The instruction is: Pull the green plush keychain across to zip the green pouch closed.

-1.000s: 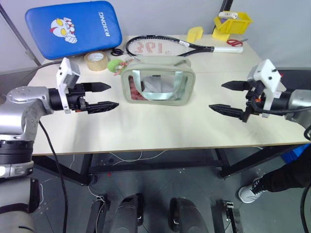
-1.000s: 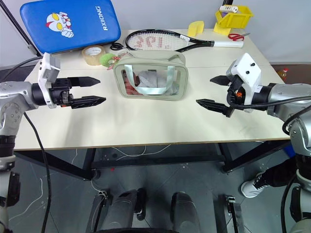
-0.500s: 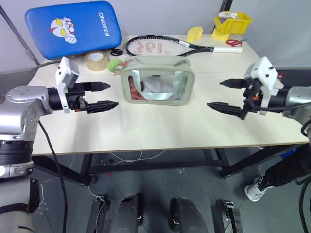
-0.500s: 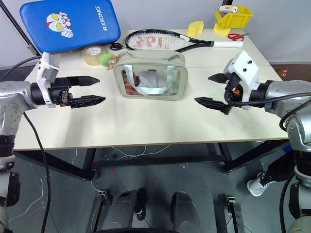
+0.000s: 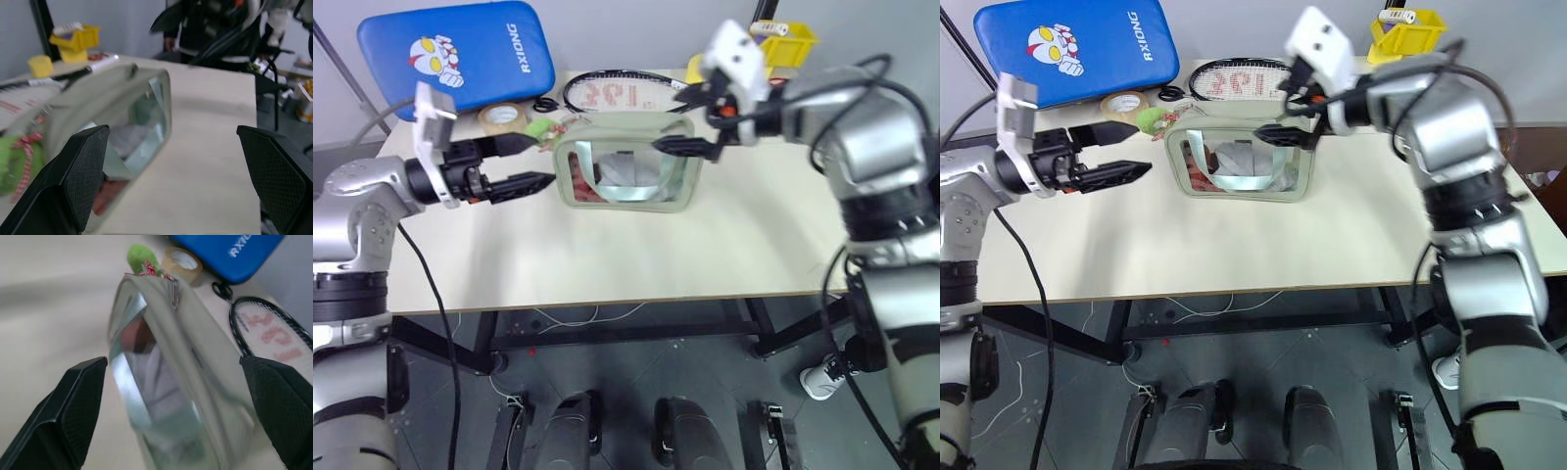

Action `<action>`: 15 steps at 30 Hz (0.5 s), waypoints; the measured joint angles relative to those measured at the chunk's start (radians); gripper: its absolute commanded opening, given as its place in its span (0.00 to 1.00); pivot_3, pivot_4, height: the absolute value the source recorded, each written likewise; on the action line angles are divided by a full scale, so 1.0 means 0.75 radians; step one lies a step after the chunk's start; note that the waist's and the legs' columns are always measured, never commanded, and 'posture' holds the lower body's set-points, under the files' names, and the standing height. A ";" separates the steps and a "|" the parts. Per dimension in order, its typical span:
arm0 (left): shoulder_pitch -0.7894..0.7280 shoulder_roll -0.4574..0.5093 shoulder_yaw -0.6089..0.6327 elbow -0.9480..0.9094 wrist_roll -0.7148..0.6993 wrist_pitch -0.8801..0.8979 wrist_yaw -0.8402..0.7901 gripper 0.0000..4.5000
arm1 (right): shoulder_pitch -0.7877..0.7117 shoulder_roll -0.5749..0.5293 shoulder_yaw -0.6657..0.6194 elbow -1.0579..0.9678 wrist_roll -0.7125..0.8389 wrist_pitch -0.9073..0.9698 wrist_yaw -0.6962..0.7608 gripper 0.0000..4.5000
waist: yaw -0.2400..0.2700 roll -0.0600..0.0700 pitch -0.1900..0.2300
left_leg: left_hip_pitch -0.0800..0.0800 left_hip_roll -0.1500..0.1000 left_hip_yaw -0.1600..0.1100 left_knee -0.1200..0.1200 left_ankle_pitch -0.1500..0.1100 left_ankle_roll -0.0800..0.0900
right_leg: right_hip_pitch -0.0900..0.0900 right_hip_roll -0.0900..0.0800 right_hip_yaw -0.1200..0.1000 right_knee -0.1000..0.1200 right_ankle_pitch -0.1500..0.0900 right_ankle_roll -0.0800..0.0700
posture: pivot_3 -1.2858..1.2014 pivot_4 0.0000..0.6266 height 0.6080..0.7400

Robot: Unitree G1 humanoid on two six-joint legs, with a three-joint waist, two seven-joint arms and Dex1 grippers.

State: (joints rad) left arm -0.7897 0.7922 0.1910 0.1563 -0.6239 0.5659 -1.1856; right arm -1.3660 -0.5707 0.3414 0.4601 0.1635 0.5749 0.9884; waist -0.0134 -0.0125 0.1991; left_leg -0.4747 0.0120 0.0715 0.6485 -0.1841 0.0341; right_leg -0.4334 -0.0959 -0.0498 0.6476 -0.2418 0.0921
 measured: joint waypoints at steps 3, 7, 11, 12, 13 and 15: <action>0.013 0.002 0.016 -0.007 -0.002 0.002 0.014 0.99 | -0.091 0.113 0.060 0.276 -0.113 -0.124 0.003 1.00 | -0.001 0.000 0.000 | 0.000 0.000 0.001 0.001 0.000 0.000 | 0.001 0.000 0.000 0.000 0.000 0.000 | 0.52 0.24 1.00; 0.046 -0.009 0.036 -0.041 -0.024 0.018 0.044 1.00 | -0.176 0.288 0.100 0.631 -0.252 -0.279 -0.056 0.72 | -0.007 0.000 0.000 | 0.000 0.000 0.001 -0.001 0.001 -0.001 | -0.001 0.000 0.001 0.001 0.000 0.000 | 0.52 0.24 1.00; 0.062 -0.011 0.040 -0.067 -0.027 0.020 0.056 1.00 | -0.212 0.322 0.080 0.791 -0.303 -0.362 -0.085 0.28 | -0.004 0.000 0.000 | -0.001 0.000 0.001 -0.001 0.002 -0.003 | -0.001 0.000 0.001 0.001 0.000 0.000 | 0.52 0.24 1.00; 0.066 -0.011 0.041 -0.070 -0.028 0.020 0.060 1.00 | -0.229 0.321 0.063 0.812 -0.307 -0.377 -0.083 0.19 | -0.005 0.000 0.000 | -0.001 0.000 0.001 -0.001 0.002 -0.003 | -0.001 0.000 0.001 0.001 0.000 0.000 | 0.52 0.24 1.00; 0.067 -0.012 0.041 -0.071 -0.028 0.020 0.063 1.00 | -0.243 0.321 0.051 0.819 -0.309 -0.387 -0.078 0.07 | -0.006 0.000 0.000 | -0.001 0.000 0.001 -0.001 0.002 -0.003 | -0.002 0.001 0.001 0.001 0.000 0.000 | 0.52 0.24 1.00; 0.067 -0.012 0.041 -0.073 -0.029 0.020 0.067 1.00 | -0.262 0.319 0.036 0.819 -0.314 -0.398 -0.048 0.01 | -0.008 0.000 0.000 | -0.001 0.001 0.001 -0.002 0.002 -0.003 | -0.002 0.001 0.001 0.001 0.000 0.000 | 0.52 0.24 1.00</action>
State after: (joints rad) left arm -0.7392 0.7835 0.2214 0.1015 -0.6454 0.5812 -1.1355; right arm -1.5627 -0.3311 0.3681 1.0746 -0.0716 0.2767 0.9522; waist -0.0196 -0.0123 0.1992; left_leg -0.4751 0.0125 0.0719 0.6471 -0.1828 0.0316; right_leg -0.4349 -0.0952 -0.0493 0.6486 -0.2416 0.0923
